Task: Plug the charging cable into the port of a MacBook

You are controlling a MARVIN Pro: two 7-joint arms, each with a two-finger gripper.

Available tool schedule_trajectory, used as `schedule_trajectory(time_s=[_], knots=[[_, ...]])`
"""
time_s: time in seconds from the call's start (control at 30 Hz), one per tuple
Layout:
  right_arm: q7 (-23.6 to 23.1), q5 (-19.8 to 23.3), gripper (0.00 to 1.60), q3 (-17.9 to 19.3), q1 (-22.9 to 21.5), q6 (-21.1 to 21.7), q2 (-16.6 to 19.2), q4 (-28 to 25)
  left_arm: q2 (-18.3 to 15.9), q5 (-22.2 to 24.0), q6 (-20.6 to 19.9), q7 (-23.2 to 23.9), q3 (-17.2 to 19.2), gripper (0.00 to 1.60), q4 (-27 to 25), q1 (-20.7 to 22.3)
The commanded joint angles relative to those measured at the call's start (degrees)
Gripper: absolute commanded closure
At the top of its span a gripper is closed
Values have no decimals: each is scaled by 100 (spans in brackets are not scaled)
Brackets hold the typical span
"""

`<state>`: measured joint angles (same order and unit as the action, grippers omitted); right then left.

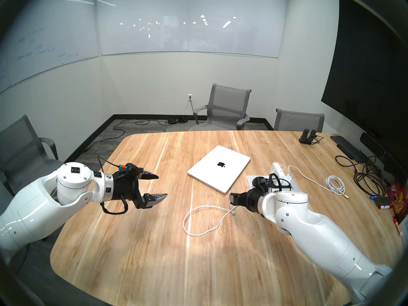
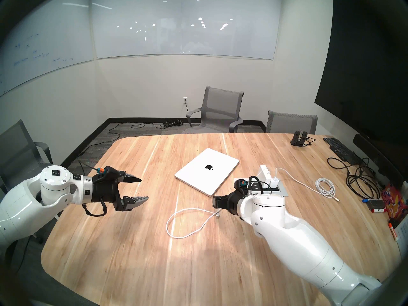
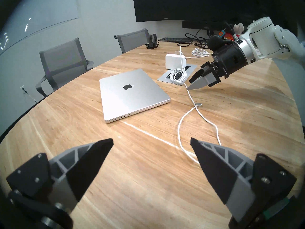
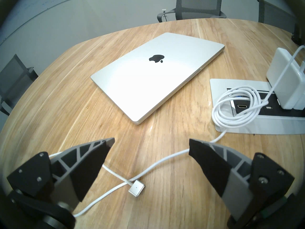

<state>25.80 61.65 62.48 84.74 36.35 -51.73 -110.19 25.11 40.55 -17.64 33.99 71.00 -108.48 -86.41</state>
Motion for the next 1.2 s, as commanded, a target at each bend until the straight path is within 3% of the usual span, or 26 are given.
schedule_trajectory(time_s=[0.0, 0.2, 0.43, 0.73, 1.17], knots=[[-3, -7, 0, 7, -37, 1, -6, -85, 440, -98, -375, 138, -240, 0, 26, 672], [-4, -7, 0, 6, -37, 0, -7, -83, 857, -534, -739, 278, -479, 0, -23, 929], [-6, -7, 0, 6, -38, -1, -8, -80, 1315, -952, -1160, 318, -1046, 0, -72, 1378], [-5, -7, 0, 6, -38, -1, -7, -82, 1938, -1607, -1778, 566, -1570, 0, 304, 1936], [-3, -7, 0, 7, -37, 1, -6, -85, 2404, -1824, -2374, 846, -2150, 0, 923, 2464]])
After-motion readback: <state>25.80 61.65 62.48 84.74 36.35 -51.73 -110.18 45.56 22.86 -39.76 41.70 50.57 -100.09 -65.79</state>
